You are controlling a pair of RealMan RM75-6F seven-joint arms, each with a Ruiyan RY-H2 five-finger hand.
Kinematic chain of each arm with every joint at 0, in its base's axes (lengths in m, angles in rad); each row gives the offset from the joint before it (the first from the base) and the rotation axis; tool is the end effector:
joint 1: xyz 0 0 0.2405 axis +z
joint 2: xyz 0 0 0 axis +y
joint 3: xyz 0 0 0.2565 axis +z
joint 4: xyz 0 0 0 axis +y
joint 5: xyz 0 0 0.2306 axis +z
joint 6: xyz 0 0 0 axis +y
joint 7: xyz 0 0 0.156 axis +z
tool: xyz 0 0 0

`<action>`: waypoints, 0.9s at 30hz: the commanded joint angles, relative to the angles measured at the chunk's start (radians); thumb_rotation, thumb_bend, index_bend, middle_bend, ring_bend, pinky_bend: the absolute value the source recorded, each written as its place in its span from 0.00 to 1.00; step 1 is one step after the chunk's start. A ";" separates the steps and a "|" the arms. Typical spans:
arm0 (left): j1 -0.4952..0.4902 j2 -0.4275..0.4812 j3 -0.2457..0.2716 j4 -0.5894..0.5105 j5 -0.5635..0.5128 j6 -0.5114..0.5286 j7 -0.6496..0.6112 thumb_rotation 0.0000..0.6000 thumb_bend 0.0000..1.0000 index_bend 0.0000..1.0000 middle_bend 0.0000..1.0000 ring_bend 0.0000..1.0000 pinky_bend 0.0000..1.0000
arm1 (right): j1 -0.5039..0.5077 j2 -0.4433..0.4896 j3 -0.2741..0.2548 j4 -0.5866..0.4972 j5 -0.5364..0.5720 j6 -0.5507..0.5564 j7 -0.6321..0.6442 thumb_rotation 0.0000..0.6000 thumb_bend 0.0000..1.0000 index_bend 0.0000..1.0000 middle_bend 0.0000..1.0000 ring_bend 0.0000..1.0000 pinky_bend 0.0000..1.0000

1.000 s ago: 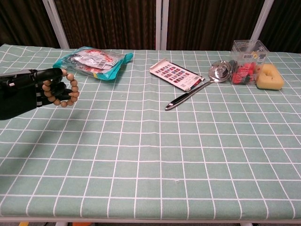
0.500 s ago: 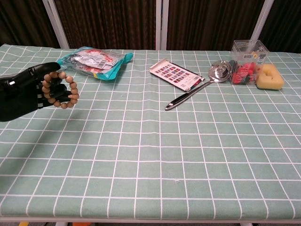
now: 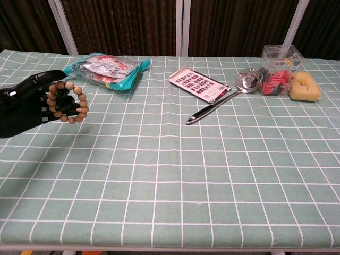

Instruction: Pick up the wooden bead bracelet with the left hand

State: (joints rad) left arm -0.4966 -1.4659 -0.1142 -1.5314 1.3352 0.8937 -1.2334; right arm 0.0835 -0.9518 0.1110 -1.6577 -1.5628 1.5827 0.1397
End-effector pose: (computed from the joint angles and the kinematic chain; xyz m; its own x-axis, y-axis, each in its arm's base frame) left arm -0.2153 0.2927 -0.0380 -0.8331 0.3921 0.3902 0.5286 0.3562 0.7706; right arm -0.2991 -0.2059 0.2081 0.3668 0.1519 0.9178 -0.9188 -0.0956 0.3830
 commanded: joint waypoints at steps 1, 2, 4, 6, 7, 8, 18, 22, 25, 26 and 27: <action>0.002 -0.001 -0.004 0.001 -0.003 -0.004 0.001 0.61 0.42 0.71 0.74 0.35 0.08 | -0.001 0.000 0.000 0.001 0.000 0.000 0.002 1.00 0.18 0.00 0.08 0.00 0.00; 0.002 -0.001 -0.005 0.001 -0.003 -0.006 0.000 0.61 0.42 0.71 0.74 0.35 0.08 | -0.001 -0.001 0.000 0.001 0.000 0.000 0.002 1.00 0.19 0.00 0.08 0.00 0.00; 0.004 -0.002 -0.009 0.000 -0.006 -0.009 0.002 0.61 0.43 0.71 0.75 0.36 0.09 | -0.001 0.000 0.000 0.002 0.000 0.000 0.003 1.00 0.19 0.00 0.08 0.00 0.00; 0.005 -0.001 -0.012 0.000 -0.008 -0.013 0.003 0.64 0.44 0.71 0.75 0.36 0.09 | -0.001 0.000 0.000 0.002 0.000 0.001 0.003 1.00 0.19 0.00 0.08 0.00 0.00; 0.006 -0.001 -0.014 0.000 -0.009 -0.014 0.004 0.66 0.44 0.71 0.75 0.36 0.09 | -0.001 -0.001 0.000 0.002 0.000 0.001 0.003 1.00 0.19 0.00 0.08 0.00 0.00; 0.006 -0.001 -0.015 0.000 -0.009 -0.015 0.005 0.68 0.44 0.71 0.75 0.36 0.09 | -0.001 -0.001 0.000 0.002 0.000 0.001 0.003 1.00 0.19 0.00 0.08 0.00 0.00; 0.020 -0.006 -0.021 -0.004 -0.006 -0.011 0.018 0.73 0.54 0.71 0.75 0.37 0.09 | -0.004 -0.002 -0.001 0.006 -0.006 0.009 0.010 1.00 0.19 0.00 0.08 0.00 0.00; 0.023 -0.004 -0.024 -0.009 -0.003 -0.009 0.024 0.67 0.56 0.70 0.74 0.37 0.09 | -0.006 -0.004 -0.001 0.009 -0.008 0.013 0.014 1.00 0.19 0.00 0.08 0.00 0.00; 0.024 -0.002 -0.026 -0.012 0.002 -0.008 0.026 0.57 0.59 0.69 0.73 0.37 0.09 | -0.007 -0.004 -0.001 0.011 -0.008 0.015 0.016 1.00 0.19 0.00 0.08 0.00 0.00; 0.025 -0.002 -0.027 -0.012 0.003 -0.007 0.027 0.55 0.61 0.69 0.73 0.37 0.09 | -0.008 -0.004 -0.001 0.011 -0.008 0.016 0.017 1.00 0.19 0.00 0.08 0.00 0.00; 0.025 -0.003 -0.028 -0.012 0.004 -0.007 0.028 0.52 0.62 0.68 0.72 0.37 0.09 | -0.008 -0.005 -0.001 0.011 -0.008 0.016 0.018 1.00 0.19 0.00 0.08 0.00 0.00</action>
State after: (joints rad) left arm -0.4715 -1.4688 -0.1415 -1.5437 1.3395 0.8869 -1.2057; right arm 0.0756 -0.9563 0.1097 -1.6464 -1.5712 1.5991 0.1574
